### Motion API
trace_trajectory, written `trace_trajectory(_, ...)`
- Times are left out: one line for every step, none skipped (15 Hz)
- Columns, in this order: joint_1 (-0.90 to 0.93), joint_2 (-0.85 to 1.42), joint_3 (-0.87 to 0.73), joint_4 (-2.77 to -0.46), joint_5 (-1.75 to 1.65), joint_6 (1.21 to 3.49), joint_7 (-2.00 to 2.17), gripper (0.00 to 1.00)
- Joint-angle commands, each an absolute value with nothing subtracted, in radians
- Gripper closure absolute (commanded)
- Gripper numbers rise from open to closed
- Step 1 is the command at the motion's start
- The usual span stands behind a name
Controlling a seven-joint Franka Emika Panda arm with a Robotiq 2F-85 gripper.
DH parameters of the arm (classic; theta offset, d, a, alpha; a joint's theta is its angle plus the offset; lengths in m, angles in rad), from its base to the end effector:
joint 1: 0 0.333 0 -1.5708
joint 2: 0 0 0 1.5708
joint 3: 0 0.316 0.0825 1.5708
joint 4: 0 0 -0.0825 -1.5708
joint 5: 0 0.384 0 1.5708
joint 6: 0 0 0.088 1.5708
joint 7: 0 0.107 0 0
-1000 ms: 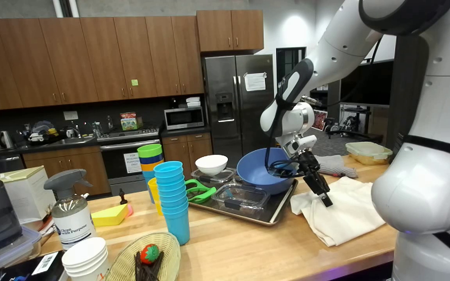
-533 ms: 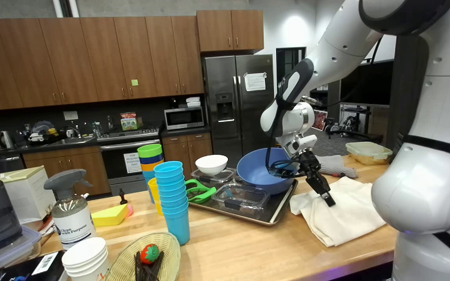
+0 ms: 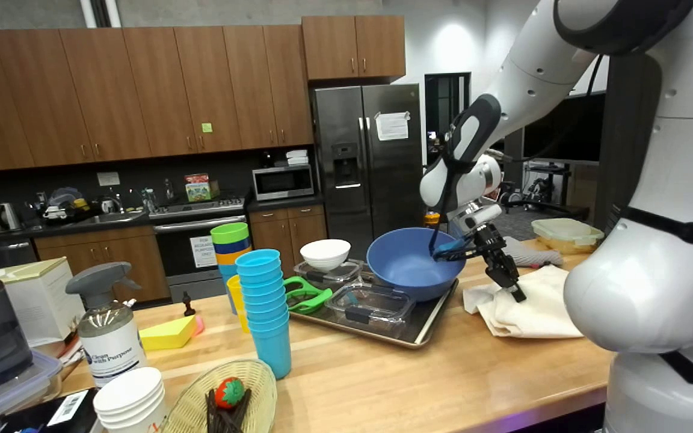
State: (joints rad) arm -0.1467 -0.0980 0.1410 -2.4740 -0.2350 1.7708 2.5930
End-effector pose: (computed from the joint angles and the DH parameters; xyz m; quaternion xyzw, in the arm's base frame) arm 0.3898 -0.0233 0.2994 0.3061 -0.8979 0.0237 0.3154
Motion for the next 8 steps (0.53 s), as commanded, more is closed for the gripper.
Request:
trace_trajectory(-0.302,-0.190,0.223,-2.531,-0.309,1.860,2.631,0.99)
trace_trajectory(-0.304,-0.176,0.233,-2.528,-0.308,1.874,2.661,0.99)
trace_trajectory(-0.378,-0.206,0.282,-2.539,-0.306,1.870,2.637,0.99)
trace_trajectory(-0.449,-0.215,0.338,-2.543,-0.297,1.881,2.624,0.99)
trace_trajectory(-0.471,-0.241,0.375,-2.554,-0.273,1.869,2.641,0.99)
trace_trajectory(-0.508,-0.256,0.411,-2.565,-0.251,1.872,2.649,0.99)
trace_trajectory(-0.576,-0.272,0.468,-2.571,-0.227,1.874,2.639,0.99)
trace_trajectory(-0.640,-0.291,0.536,-2.577,-0.193,1.873,2.631,0.99)
